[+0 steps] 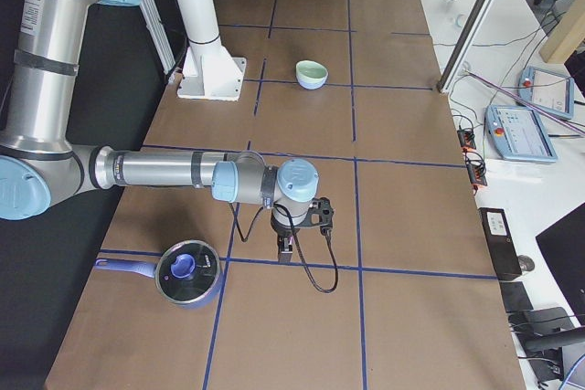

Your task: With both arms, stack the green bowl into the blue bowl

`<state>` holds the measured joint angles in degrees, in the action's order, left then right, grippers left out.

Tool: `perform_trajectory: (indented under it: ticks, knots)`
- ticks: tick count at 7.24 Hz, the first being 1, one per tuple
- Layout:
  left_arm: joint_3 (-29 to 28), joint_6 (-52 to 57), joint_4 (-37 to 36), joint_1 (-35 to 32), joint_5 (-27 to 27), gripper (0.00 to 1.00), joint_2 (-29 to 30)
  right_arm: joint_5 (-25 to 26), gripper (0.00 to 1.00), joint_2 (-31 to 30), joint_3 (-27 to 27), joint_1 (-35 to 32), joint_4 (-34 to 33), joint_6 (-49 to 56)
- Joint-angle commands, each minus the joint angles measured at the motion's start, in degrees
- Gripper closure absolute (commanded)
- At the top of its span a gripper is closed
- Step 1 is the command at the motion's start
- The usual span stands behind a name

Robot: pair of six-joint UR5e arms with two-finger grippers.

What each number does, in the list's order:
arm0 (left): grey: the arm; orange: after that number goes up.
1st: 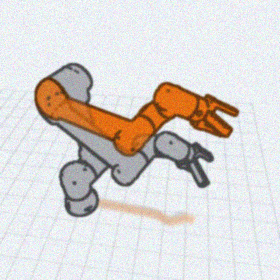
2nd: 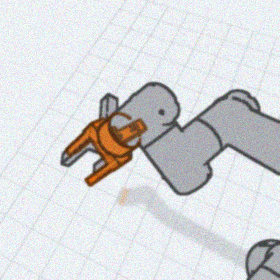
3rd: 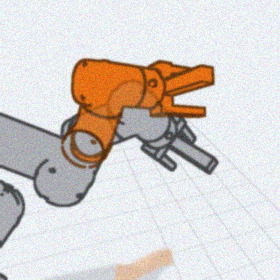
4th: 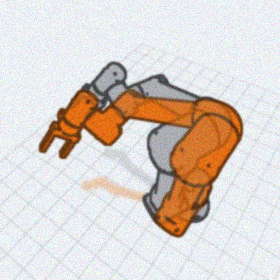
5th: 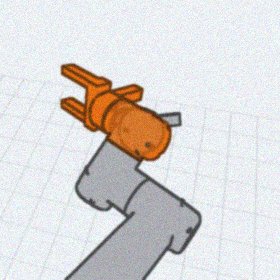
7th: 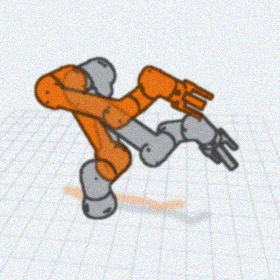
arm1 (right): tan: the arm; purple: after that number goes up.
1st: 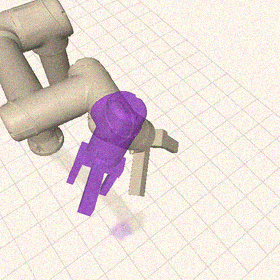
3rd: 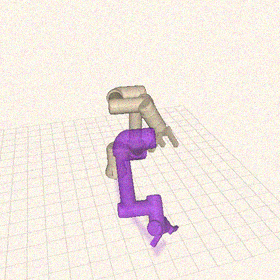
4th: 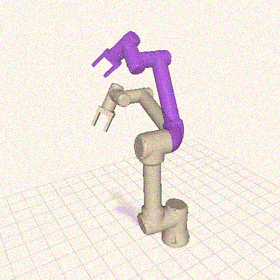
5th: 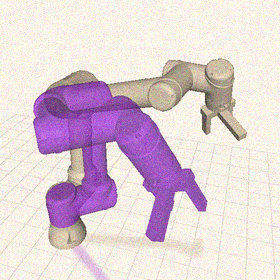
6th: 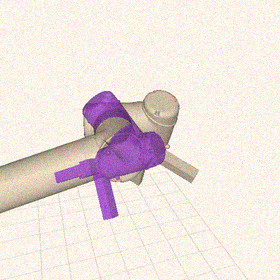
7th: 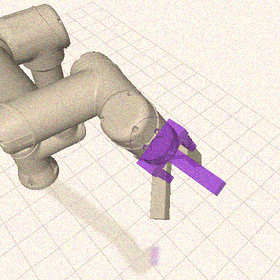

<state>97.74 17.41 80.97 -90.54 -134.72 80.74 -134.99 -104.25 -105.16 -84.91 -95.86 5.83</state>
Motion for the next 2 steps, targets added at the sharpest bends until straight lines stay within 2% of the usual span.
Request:
perform_trajectory:
  ticks: [1, 2]
  knots:
    - [0.08, 0.08, 0.15, 0.1, -0.01, 0.0, 0.29, -0.01, 0.0, -0.08, 0.04, 0.0, 0.06, -0.03]
    - [0.08, 0.08, 0.15, 0.1, -0.01, 0.0, 0.29, -0.01, 0.0, -0.08, 0.04, 0.0, -0.02, -0.03]
